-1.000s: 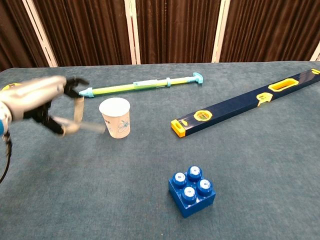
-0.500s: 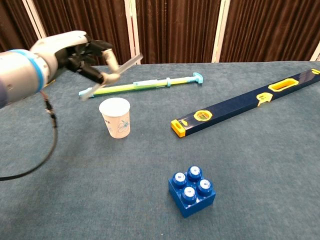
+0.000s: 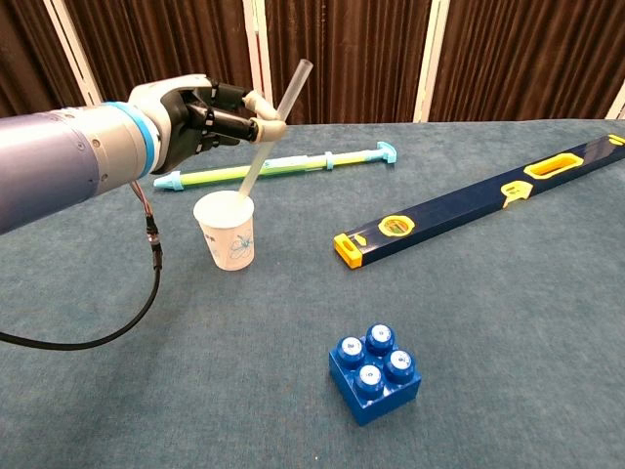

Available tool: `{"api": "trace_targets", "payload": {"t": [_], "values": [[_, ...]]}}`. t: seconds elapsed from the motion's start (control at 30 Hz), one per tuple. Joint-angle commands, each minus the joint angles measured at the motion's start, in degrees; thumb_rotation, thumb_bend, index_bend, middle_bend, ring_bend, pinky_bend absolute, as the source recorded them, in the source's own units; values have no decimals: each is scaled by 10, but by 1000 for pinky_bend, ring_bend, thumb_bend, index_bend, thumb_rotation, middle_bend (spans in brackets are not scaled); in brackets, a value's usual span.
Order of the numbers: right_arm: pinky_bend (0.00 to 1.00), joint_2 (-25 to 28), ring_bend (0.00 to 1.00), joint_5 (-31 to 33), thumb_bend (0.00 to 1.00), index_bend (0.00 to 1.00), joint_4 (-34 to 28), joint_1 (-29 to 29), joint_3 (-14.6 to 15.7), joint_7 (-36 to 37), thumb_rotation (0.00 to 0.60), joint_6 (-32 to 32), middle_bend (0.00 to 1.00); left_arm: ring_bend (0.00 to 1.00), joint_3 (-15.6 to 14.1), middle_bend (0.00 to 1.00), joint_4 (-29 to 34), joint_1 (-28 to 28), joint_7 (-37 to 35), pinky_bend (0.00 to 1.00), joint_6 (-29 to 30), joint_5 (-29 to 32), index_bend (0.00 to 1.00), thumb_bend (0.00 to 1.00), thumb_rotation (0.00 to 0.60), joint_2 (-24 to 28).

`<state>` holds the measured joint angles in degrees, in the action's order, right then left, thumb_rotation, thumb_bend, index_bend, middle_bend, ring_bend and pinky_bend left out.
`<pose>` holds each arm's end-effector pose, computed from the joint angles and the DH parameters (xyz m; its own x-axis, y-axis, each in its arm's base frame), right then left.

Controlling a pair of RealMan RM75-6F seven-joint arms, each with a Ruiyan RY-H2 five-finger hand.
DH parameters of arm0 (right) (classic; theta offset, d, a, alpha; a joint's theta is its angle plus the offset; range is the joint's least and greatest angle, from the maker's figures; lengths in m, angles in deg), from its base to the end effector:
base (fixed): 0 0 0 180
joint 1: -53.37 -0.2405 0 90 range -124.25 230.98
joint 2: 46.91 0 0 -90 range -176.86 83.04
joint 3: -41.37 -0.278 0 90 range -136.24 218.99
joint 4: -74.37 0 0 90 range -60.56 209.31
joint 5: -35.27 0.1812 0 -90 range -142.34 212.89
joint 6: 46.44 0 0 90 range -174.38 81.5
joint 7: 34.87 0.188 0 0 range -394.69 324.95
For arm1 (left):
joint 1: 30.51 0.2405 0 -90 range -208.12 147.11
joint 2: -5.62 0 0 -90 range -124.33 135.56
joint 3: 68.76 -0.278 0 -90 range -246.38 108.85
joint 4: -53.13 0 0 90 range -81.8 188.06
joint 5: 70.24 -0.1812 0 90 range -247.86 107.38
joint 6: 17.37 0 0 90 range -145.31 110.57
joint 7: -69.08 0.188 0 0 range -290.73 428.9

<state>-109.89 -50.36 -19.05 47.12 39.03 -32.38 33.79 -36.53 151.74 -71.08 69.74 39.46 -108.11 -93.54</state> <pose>-0.3193 -0.2294 0.1840 0.3570 -0.0873 0.9300 -0.9341 -0.0226 0.3564 -0.0873 0.3926 -0.0158 -0.5846 0.3482 0.7328 0.8041 0.1279 0.5806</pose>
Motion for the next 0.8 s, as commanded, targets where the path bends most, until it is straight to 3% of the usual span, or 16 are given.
{"api": "trace_targets", "payload": {"t": [0.03, 0.5, 0.8], "values": [[0, 0, 0, 0, 152, 2, 0, 0, 0, 0, 600, 1, 0, 0, 4, 0, -16, 4, -38, 0, -23, 0, 595, 429, 600, -2], [0, -1, 0, -1, 153, 2, 3, 1, 1, -3, 600, 3, 0, 0, -26, 2, -75, 25, -143, 0, -85, -67, 575, 430, 600, 10], [0, -3, 0, 0, 153, 2, 3, 2, 0, -6, 600, 5, 0, 0, -51, 0, -88, 50, -199, 0, -92, -122, 369, 428, 600, 21]]}}
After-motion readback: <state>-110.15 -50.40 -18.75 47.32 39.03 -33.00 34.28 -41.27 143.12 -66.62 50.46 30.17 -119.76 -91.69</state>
